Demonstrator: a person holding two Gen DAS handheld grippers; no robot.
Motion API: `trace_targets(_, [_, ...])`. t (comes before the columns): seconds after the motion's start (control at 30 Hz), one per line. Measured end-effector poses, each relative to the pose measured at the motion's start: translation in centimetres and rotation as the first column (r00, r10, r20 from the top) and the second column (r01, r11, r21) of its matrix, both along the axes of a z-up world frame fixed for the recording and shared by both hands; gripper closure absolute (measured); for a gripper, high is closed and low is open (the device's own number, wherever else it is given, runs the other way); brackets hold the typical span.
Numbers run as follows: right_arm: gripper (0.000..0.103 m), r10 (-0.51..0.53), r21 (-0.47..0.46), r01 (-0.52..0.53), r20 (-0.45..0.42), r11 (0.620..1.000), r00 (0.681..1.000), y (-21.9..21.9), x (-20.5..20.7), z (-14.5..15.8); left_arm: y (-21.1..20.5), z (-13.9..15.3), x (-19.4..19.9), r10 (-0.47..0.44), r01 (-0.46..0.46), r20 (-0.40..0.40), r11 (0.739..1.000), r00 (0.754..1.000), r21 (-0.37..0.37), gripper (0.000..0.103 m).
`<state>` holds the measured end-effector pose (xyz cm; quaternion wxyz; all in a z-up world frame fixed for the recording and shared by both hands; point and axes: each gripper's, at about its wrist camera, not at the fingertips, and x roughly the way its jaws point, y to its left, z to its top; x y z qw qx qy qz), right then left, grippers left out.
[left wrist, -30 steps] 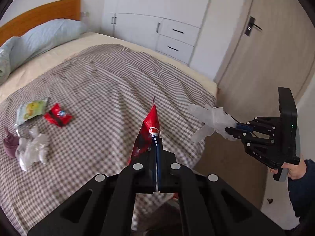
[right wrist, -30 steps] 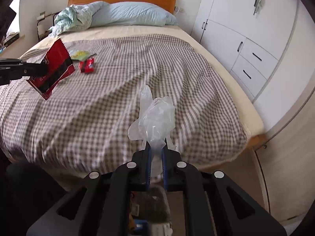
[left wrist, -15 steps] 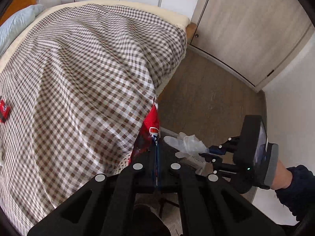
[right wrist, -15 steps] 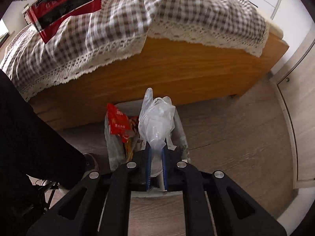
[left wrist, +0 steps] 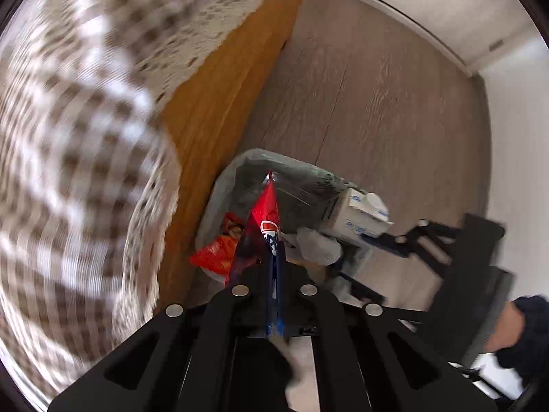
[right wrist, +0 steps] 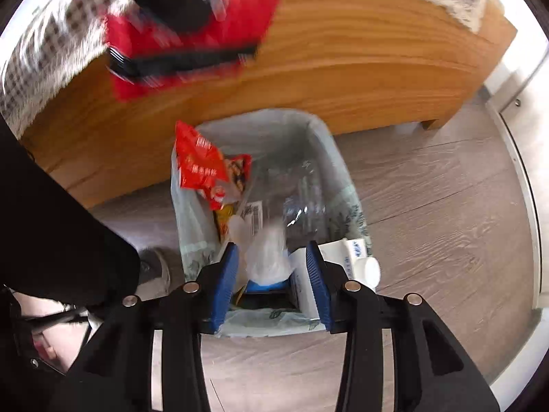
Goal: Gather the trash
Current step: 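Open both tools dropping the red chip bag and clear plastic into the bin, then move both open tools back over the remaining trash on the bed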
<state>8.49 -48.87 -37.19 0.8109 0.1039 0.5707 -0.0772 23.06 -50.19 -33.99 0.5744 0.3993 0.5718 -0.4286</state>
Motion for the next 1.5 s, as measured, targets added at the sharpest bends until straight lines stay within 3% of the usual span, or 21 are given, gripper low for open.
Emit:
trace_targets(0.17, [0.063, -0.094, 0.083, 0.089, 0.062, 0.993, 0.994, -2.6, -2.2, 1.8, -2.0, -4.3, 0.3, -0.018, 0.018, 0.005, 0.997, 1.0, 0.077, 0.102])
trace_targets(0.23, [0.063, -0.125, 0.092, 0.117, 0.076, 0.989, 0.989, -3.4, -3.0, 2.3, -2.4, -5.2, 0.7, 0.011, -0.01, -0.01, 0.996, 1.0, 0.085, 0.085])
trace_targets(0.27, [0.063, -0.137, 0.101, 0.129, 0.081, 0.987, 0.987, -3.6, -3.3, 2.6, -2.7, -5.4, 0.7, 0.017, -0.018, 0.01, 0.997, 1.0, 0.08, 0.066])
trace_targets(0.3, [0.063, -0.147, 0.109, 0.138, 0.083, 0.984, 0.986, -3.8, -3.5, 2.7, -2.8, -5.5, 0.8, 0.011, -0.013, 0.025, 0.997, 1.0, 0.071, 0.054])
trace_targets(0.4, [0.063, -0.157, 0.12, 0.146, 0.088, 0.982, 0.984, -4.1, -3.6, 3.1, -3.3, -5.9, 0.4, -0.05, 0.044, 0.109, 0.997, 0.993, 0.059, 0.053])
trace_targets(0.47, [0.063, -0.145, 0.119, 0.135, 0.079, 0.984, 0.986, -3.9, -3.6, 3.0, -3.4, -6.1, 0.7, -0.052, 0.038, 0.15, 0.995, 0.987, 0.091, 0.052])
trace_targets(0.6, [0.063, -0.127, 0.125, 0.118, 0.064, 0.985, 0.99, -3.7, -3.4, 3.0, -3.1, -5.4, 1.6, 0.018, -0.029, 0.126, 0.996, 0.992, 0.087, 0.047])
trace_targets(0.87, [0.063, -0.093, 0.094, 0.089, 0.042, 0.992, 0.995, -2.7, -2.8, 3.3, -2.2, -3.0, -0.1, 0.016, -0.017, 0.019, 0.998, 1.0, 0.057, 0.031])
trace_targets(1.1, [0.062, -0.084, 0.035, 0.082, 0.045, 0.996, 0.995, -2.5, -2.4, 5.5, -1.2, 0.7, -0.9, 0.046, -0.046, -0.023, 0.999, 0.999, -0.008, 0.031])
trace_targets(1.23, [0.059, -0.096, -0.021, 0.097, 0.059, 0.995, 0.994, -3.0, -2.2, 7.7, 0.2, 4.6, -0.8, 0.065, -0.068, -0.026, 0.99, 0.998, -0.12, 0.031])
trace_targets(1.4, [0.054, -0.121, -0.042, 0.128, 0.137, 0.991, 0.983, -3.4, -1.3, 12.0, 4.1, 11.6, 1.0, 0.115, -0.119, -0.03, 0.939, 0.993, -0.321, 0.026])
trace_targets(1.5, [0.054, -0.078, -0.075, 0.093, 0.185, 0.993, 0.98, -2.4, 0.4, 14.9, 7.0, 15.3, 3.1, 0.19, -0.164, 0.029, 0.906, 0.981, -0.39, 0.025])
